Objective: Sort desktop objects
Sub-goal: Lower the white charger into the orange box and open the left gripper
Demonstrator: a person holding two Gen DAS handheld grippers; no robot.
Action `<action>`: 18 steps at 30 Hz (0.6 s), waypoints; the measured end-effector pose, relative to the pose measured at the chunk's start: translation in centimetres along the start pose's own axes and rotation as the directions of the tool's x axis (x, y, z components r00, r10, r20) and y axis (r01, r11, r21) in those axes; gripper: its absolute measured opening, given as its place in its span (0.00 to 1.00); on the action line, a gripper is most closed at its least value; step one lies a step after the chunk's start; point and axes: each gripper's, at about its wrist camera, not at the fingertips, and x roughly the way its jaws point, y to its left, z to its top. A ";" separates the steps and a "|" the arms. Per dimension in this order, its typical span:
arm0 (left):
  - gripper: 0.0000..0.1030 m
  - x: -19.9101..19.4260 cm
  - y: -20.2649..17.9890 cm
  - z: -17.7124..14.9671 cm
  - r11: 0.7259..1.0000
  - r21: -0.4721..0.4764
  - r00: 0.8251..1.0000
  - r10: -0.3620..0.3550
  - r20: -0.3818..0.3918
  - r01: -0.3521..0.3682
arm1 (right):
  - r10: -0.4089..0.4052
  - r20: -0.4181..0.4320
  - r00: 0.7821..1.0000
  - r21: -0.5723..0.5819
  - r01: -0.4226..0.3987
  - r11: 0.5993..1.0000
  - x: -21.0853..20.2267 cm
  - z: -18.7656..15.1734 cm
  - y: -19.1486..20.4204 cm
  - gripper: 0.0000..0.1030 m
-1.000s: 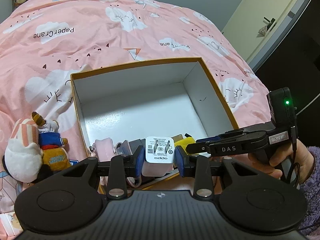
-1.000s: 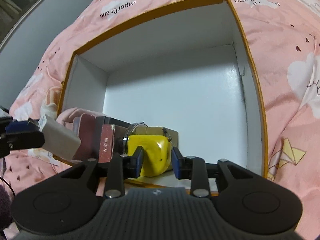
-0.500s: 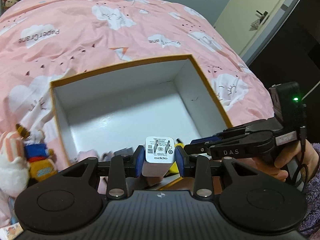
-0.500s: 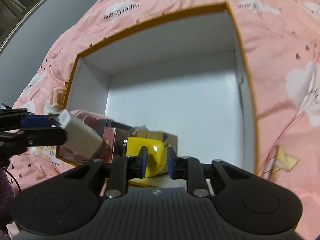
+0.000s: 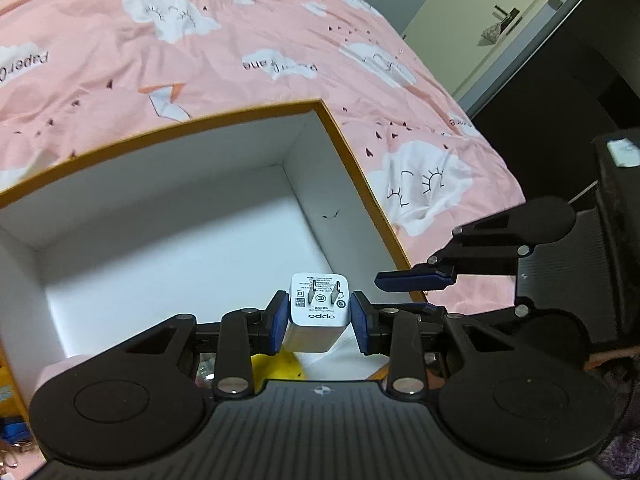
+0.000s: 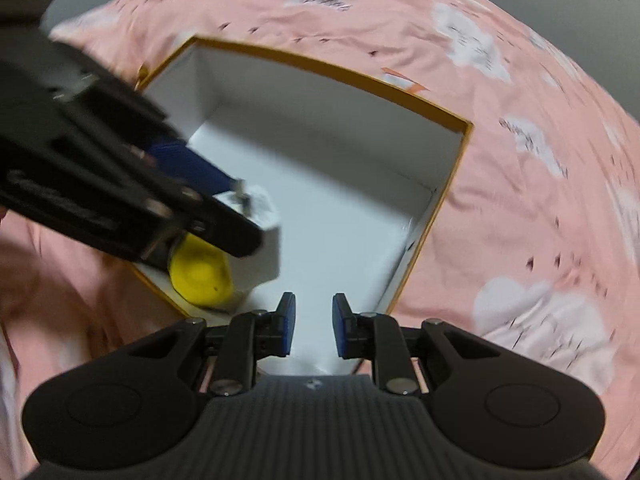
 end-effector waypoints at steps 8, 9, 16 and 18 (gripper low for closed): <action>0.37 3.7 0.1 -0.2 0.999 -0.035 0.997 0.017 -0.076 -0.020 | 0.041 -0.087 0.995 -0.172 -0.055 0.984 2.5 0.1 -1.0 0.19; 0.37 4.0 0.2 -0.2 0.999 -0.039 0.996 0.019 -0.087 -0.023 | 0.047 -0.094 0.994 -0.179 -0.063 0.982 2.7 0.1 -1.1 0.19; 0.37 5.5 -0.2 -0.9 0.999 -0.027 0.987 0.030 -0.159 -0.035 | 0.041 -0.094 0.995 -0.200 -0.059 0.978 2.5 -0.2 -0.8 0.20; 0.37 5.7 -0.2 -1.0 0.999 -0.018 0.984 0.034 -0.174 -0.038 | 0.040 -0.099 0.994 -0.201 -0.059 0.978 2.4 -0.4 -0.6 0.20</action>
